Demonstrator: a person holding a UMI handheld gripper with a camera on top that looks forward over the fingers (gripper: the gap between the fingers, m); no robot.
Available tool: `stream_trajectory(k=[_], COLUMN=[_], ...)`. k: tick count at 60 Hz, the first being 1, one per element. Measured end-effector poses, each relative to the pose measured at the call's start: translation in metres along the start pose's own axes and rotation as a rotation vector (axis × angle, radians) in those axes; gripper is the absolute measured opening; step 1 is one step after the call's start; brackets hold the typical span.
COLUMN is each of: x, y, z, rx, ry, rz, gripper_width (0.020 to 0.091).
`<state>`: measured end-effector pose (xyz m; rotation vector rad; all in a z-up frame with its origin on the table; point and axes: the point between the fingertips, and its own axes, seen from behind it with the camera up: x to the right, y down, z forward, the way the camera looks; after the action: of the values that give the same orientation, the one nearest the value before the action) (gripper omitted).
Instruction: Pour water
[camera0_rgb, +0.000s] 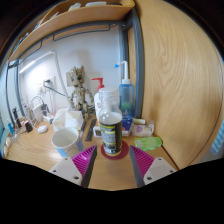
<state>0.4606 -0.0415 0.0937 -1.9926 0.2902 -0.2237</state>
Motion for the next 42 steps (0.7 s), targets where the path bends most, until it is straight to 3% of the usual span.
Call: stream_trajectory(k=[18,42], x=[-0.018,-0.013], y=[0.016,-0.010], z=[-0.136,-0.180], rx=[-0.176,-0.147], ry=[-0.114,-0.103], rz=[-0.092,-0.059], gripper_width=[0.0655,0.0660])
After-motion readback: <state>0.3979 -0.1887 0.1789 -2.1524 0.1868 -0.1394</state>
